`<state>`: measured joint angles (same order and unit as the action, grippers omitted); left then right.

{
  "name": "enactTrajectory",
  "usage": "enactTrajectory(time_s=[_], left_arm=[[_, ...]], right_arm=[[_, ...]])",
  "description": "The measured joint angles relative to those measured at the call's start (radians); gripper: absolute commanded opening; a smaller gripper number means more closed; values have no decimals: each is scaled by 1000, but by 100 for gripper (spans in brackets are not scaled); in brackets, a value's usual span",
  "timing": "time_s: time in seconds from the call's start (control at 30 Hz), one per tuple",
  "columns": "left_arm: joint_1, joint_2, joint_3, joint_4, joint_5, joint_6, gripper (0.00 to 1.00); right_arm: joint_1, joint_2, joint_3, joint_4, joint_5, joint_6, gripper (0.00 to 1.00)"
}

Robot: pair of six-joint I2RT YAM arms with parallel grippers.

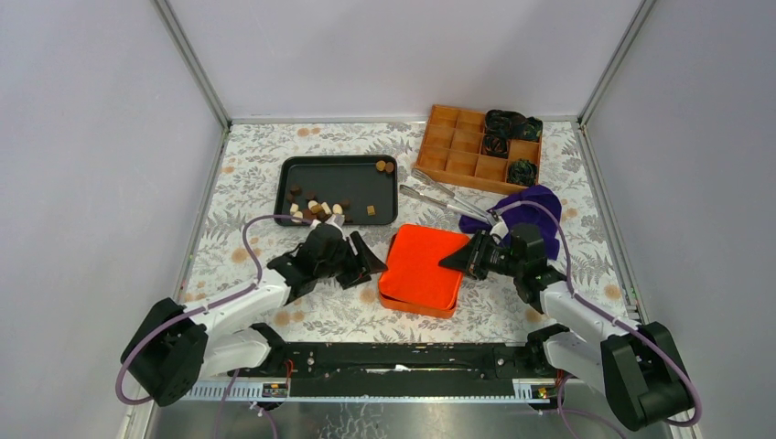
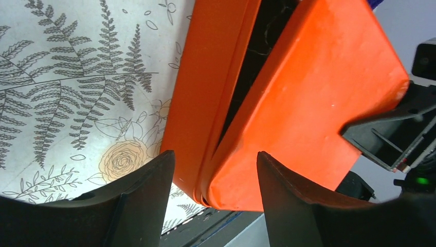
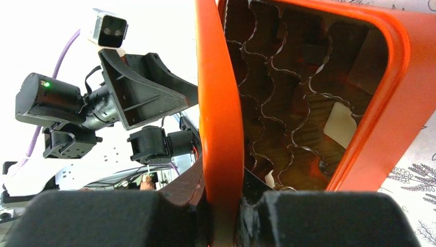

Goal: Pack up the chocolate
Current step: Close the box lid on the packing box.

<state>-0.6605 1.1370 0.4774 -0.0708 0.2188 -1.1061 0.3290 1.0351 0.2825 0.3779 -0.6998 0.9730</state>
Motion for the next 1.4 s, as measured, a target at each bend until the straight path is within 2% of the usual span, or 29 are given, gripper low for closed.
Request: enactTrajectory(time_s=[0.23,0.5,0.83,1.1,1.4], left_arm=[[0,-46,-8,27,0,-3,67],[-1,-11,-10,49,10,-3,65],[-21,123,27,61,43,8,56],[-28,156,50,64,48,21,55],[-31,172,60,59,48,28,55]], right_arm=[[5,47,0,7,-7,10,20],[15,59,0,15,-19,10,23],[16,26,0,-45,-6,-34,44],[15,23,18,-129,11,-101,57],[-7,5,134,-279,38,-241,73]])
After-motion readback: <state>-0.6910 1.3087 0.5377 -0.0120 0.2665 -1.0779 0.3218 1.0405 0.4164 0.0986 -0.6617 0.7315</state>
